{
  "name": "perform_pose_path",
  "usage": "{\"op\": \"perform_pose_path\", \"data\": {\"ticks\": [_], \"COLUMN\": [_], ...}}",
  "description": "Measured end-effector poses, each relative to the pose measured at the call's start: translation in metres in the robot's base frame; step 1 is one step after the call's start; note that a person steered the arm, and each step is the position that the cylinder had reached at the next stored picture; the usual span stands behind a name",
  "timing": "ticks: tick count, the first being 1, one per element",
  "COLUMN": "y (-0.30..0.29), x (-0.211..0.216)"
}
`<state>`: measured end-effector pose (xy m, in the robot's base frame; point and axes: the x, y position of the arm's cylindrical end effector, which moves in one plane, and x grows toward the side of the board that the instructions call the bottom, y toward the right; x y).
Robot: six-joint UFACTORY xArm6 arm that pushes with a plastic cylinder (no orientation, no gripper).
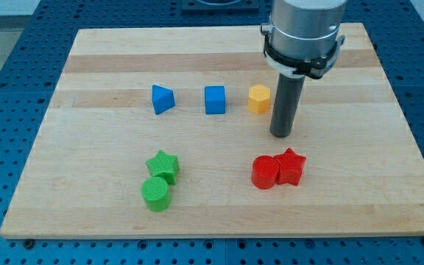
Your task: Push the yellow heart into the yellow hexagon
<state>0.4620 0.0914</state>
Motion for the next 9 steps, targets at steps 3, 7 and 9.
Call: {"op": "perform_pose_path", "data": {"ticks": [3,7,9], "y": [-0.017,0.038,0.013], "x": [-0.004,-0.031,-0.039]}}
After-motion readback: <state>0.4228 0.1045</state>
